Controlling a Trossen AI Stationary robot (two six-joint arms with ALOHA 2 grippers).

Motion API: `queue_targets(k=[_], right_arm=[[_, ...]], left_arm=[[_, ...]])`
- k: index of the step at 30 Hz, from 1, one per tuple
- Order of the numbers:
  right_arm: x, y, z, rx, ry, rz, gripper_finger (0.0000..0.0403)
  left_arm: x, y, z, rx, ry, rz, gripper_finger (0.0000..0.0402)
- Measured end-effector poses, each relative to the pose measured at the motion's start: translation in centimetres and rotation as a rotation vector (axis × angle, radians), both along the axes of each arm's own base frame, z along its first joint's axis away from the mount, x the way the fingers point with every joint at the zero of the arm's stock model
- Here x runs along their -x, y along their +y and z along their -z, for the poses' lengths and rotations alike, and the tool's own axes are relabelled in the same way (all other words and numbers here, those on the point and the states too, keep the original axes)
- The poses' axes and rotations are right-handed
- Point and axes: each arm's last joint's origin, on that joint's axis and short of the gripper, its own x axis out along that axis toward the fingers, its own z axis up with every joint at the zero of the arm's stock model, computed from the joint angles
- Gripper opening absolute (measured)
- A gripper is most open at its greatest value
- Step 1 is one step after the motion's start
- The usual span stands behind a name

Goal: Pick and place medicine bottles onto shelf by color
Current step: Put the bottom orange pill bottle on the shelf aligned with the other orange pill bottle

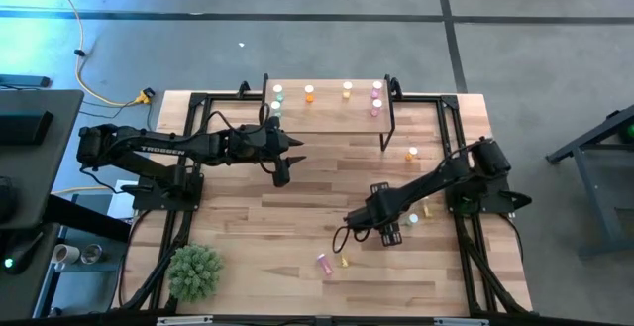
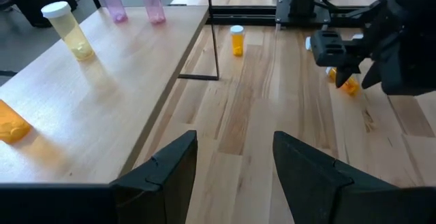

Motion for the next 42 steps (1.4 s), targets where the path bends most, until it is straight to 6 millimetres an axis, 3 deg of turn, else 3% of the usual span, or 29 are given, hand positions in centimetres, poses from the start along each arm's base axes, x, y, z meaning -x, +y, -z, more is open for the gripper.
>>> queue_targets(k=[8,16,26,35,42], right_arm=[[0.2,-0.1,1.0,0.020,0.078,0.008,0.0192],[0.1,-0.1,1.1,0.014,0.069,0.033,0.0130],[0.1,-0.1,1.1,0.011,0.065,0.039,0.0084],[-0.1,0.0,1.1,0.015,0.041,0.106,0.0080],[-1.1,-0.1,-0.5,-0.037,-0.138,0.249,0.0079]], left_arm=[[0.0,0.0,0.0,-0.001,0.001,-0.001,0.0181],[0.0,0.0,0.0,-0.003,0.002,-0.007,0.0181],[0.1,0.1,0.0,-0.066,0.027,-0.026,0.0181],[0.8,0.1,-2.1,-0.141,0.062,-0.017,0.0181],[1.7,-0.1,-3.7,-0.233,0.138,0.004,0.0181]])
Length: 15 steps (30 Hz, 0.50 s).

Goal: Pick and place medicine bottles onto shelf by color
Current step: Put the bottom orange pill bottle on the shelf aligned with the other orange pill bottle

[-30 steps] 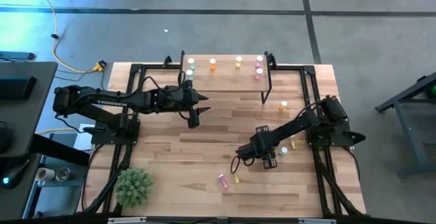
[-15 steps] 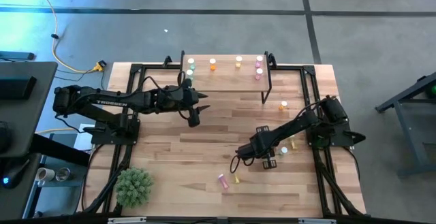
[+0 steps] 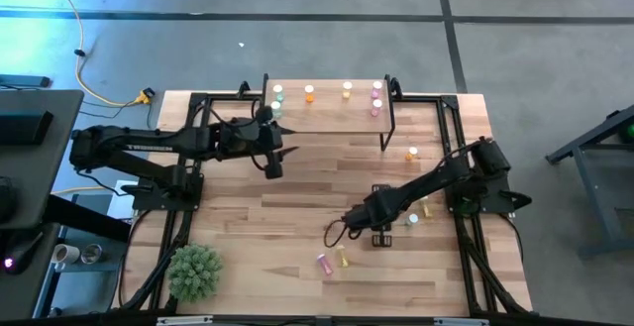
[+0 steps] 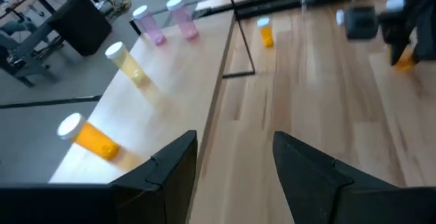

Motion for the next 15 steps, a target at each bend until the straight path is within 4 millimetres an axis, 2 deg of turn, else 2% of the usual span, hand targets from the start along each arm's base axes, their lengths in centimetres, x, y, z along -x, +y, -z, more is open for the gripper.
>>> queue_targets(k=[8,15], right_arm=[[-1.7,-1.3,-3.4,-0.100,-0.306,0.229,0.0079],[-3.4,-2.8,-5.4,-0.270,-0.505,0.505,0.0079]], left_arm=[[1.4,-0.5,-0.5,-0.041,0.101,0.049,0.0181],[1.4,-1.9,-0.1,-0.059,0.159,0.130,0.0181]])
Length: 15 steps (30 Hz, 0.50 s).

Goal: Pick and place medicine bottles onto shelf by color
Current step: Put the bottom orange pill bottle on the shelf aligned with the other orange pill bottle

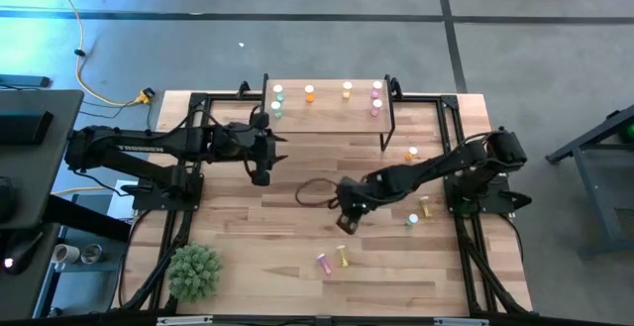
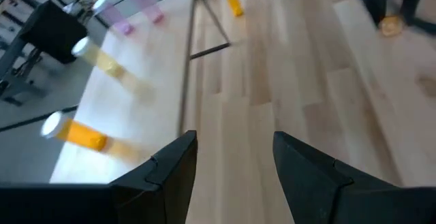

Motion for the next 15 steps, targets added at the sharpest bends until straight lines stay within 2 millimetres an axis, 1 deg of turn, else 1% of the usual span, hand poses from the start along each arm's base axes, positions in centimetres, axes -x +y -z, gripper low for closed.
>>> queue_targets(k=[5,15], right_arm=[[-1.1,-0.6,-1.0,-0.165,-0.111,0.118,0.0079],[-3.0,-1.1,-2.9,-0.382,-0.326,0.180,0.0079]], left_arm=[[-0.4,-2.0,0.1,-0.042,0.024,0.117,0.0181],[-0.5,-6.5,0.1,-0.135,0.049,0.366,0.0181]])
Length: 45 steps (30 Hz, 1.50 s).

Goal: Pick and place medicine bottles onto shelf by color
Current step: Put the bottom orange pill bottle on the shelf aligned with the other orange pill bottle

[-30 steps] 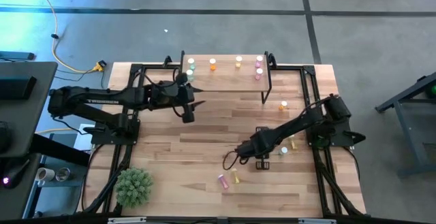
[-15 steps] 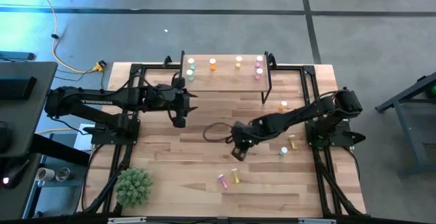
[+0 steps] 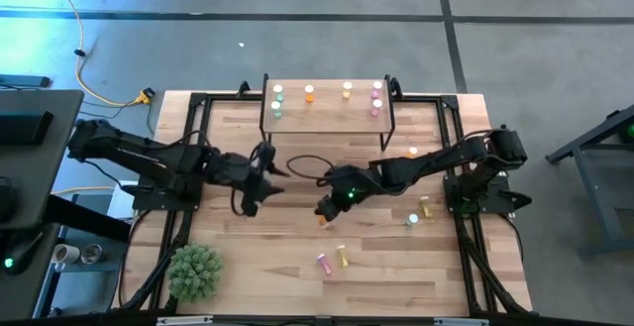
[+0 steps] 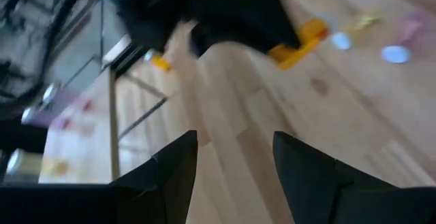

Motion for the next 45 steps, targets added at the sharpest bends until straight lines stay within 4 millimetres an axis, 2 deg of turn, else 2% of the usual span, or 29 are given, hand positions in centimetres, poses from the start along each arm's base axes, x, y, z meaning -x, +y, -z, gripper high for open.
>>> queue_targets(k=[7,15,22,26,30,35,45], right_arm=[[-1.0,-1.3,-1.3,-0.144,-0.122,0.024,0.0079],[-1.3,-3.0,-1.8,-0.285,-0.137,0.057,0.0079],[-1.4,-3.5,-2.3,-0.406,-0.135,0.022,0.0079],[-1.4,-3.4,-2.3,-0.420,-0.128,0.019,0.0079],[-1.4,-3.4,-2.3,-0.432,-0.122,0.017,0.0079],[-1.3,-3.3,-2.3,-0.454,-0.110,0.003,0.0079],[-1.3,-3.3,-2.3,-0.490,-0.092,0.020,0.0079]], left_arm=[[0.5,-3.1,0.0,-0.126,0.005,0.127,0.0181],[0.3,-5.8,0.7,-0.369,0.028,0.186,0.0181],[-1.9,-7.1,2.1,-0.521,0.013,0.151,0.0181],[-3.2,-7.6,2.5,-0.590,-0.023,0.094,0.0181],[-3.9,-8.2,3.3,-0.660,-0.007,0.122,0.0181],[-4.5,-8.8,3.8,-0.667,-0.032,0.126,0.0181],[-4.7,-9.4,3.4,-0.649,-0.092,0.171,0.0181]])
